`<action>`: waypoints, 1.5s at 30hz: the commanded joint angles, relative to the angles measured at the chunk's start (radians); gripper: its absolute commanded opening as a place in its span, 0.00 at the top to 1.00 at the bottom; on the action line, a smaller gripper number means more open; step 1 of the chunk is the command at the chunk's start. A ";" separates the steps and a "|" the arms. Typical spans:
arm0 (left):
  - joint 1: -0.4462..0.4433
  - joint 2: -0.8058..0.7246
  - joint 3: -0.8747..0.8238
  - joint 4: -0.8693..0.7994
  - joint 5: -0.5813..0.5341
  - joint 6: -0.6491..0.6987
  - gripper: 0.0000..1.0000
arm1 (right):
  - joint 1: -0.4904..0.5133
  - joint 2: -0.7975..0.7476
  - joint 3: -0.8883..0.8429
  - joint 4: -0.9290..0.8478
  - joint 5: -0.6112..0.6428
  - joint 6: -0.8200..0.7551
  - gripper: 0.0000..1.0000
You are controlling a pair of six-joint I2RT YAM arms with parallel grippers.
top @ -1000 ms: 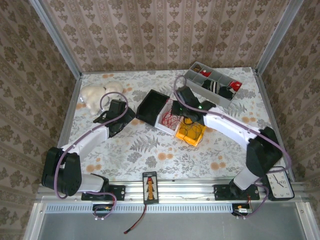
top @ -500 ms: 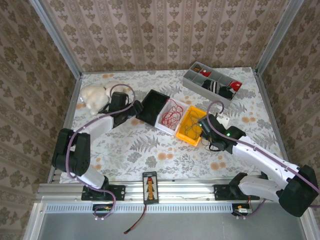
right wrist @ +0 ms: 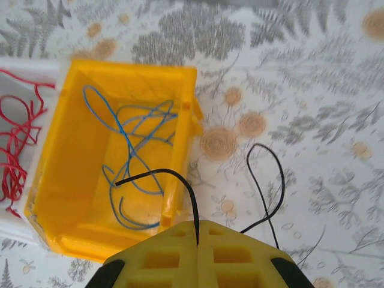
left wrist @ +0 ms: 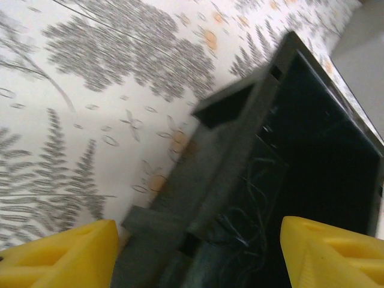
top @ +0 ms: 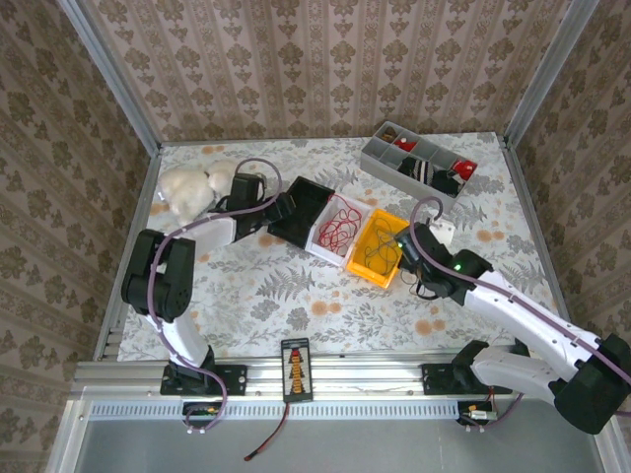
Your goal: Untangle the cables
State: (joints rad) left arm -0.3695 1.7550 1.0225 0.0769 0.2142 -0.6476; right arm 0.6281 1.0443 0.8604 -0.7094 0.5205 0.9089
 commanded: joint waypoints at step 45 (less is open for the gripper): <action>-0.098 -0.558 -0.314 -0.327 -0.481 -0.249 0.27 | 0.007 0.716 0.519 0.425 -0.406 -0.399 0.48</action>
State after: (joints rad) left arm -0.4767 1.1778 0.6693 -0.2111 -0.2596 -0.8837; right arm 0.6315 1.7889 1.3441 -0.2939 0.0185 0.5053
